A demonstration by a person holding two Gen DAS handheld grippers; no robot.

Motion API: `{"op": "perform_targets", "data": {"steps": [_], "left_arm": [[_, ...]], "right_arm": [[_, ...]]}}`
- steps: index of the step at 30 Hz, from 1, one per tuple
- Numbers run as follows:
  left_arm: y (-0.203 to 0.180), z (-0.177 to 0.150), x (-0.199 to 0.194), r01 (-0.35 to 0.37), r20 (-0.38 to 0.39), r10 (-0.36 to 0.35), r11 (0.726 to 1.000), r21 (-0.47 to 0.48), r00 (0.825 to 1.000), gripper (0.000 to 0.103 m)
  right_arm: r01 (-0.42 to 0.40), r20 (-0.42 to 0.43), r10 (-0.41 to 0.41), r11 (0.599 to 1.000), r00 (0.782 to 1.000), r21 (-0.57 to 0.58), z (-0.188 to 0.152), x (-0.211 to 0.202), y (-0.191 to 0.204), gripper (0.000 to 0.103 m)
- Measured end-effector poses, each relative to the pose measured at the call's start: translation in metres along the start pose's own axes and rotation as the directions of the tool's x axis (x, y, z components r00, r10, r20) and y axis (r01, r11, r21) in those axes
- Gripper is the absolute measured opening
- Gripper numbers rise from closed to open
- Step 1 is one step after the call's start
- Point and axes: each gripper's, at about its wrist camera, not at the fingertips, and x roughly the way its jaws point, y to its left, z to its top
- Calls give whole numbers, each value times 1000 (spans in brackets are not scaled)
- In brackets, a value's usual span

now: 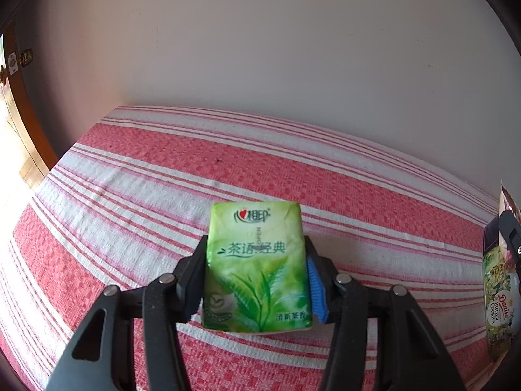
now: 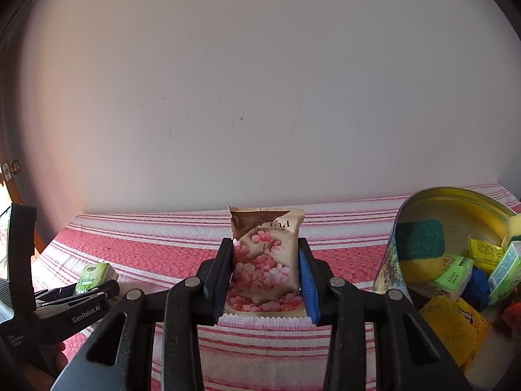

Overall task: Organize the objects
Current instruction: 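Lift and carry the tissue pack and pink snack over the silver tin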

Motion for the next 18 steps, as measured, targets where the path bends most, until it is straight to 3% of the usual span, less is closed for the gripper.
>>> {"op": "perform_targets", "data": {"steps": [10,18], "left_arm": [[-9,-7,-17,-28,60,24,997,76,998,52],[-12,-9,-22,-35,66,30,997,74,997,52]], "right_arm": [[24,23,-24,1000,999,-4,-10,-24,-6,41],[41,18,-41,999,999,7,-16,-38,-16,41]]}}
